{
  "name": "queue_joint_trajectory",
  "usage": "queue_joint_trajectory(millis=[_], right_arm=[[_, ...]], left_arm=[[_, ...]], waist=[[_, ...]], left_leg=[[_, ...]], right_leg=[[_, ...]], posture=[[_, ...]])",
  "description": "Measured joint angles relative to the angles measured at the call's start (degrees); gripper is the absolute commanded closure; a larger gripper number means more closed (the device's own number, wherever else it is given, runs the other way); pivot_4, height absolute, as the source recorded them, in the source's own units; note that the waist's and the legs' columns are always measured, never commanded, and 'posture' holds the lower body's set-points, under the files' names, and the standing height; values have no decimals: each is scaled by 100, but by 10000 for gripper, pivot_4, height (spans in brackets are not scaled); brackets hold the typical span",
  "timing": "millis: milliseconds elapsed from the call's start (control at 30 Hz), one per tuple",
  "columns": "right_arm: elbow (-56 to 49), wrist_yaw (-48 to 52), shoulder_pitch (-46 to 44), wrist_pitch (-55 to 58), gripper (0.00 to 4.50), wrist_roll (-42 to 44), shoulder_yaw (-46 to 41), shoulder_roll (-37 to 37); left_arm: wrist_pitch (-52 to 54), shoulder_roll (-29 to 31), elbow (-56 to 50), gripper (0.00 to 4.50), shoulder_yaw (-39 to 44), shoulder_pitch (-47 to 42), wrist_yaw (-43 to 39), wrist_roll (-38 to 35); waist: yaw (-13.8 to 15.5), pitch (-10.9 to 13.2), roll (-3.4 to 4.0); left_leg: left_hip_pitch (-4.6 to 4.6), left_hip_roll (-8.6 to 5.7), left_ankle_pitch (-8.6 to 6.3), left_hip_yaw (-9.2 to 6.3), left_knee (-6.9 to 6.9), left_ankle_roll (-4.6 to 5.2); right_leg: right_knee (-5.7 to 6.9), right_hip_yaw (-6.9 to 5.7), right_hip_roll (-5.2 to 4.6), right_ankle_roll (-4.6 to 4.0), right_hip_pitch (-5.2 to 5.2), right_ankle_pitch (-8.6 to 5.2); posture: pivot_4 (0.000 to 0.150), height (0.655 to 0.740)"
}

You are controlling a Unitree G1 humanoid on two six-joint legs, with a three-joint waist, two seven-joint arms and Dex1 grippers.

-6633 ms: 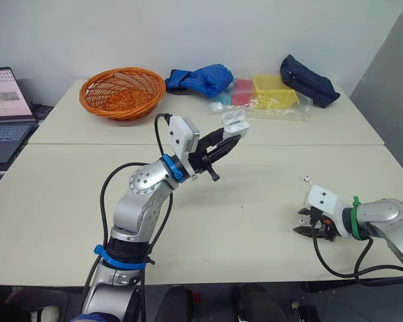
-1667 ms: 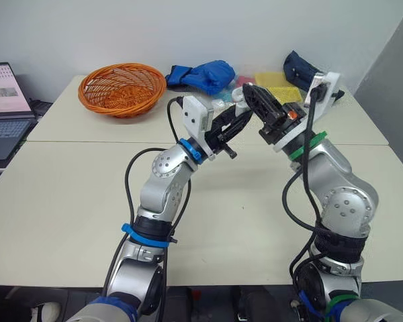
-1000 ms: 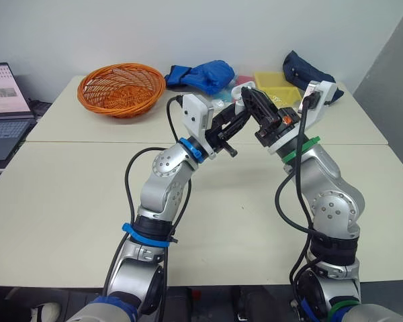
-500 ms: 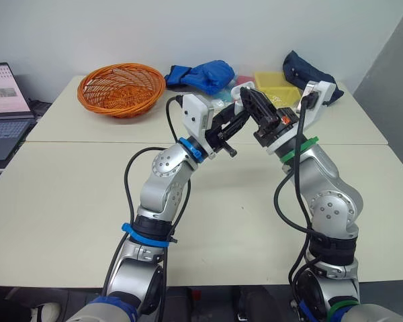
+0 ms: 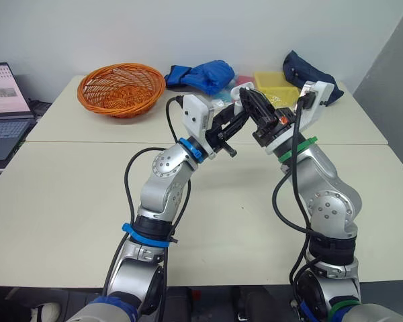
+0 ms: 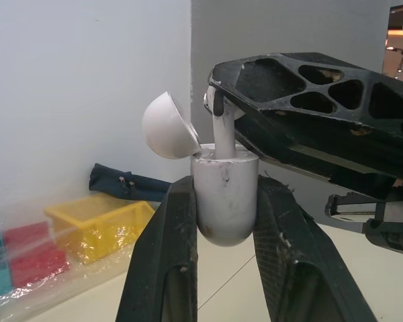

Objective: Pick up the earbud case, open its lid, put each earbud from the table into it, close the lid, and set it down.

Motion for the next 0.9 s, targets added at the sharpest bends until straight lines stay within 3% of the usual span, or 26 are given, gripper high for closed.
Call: queue_joint_trajectory(millis=[333, 900], right_arm=[[7, -203, -8, -14, 40900, 169, -51, 252], [60, -70, -105, -40, 40900, -56, 114, 21]], left_arm=[[-6, -15, -1, 37489, 18, -3, 0, 0], [-150, -17, 0, 37489, 12, -2, 5, 214]], waist=[[-1, 0, 0], [-1, 0, 0]], left_leg=[[0, 0, 0, 1, 0, 0], [-1, 0, 0, 1, -1, 0]], right_leg=[[-1, 1, 0, 0, 0, 0], [-2, 0, 0, 0, 0, 0]], posture=[[1500, 7400], [1500, 7400]])
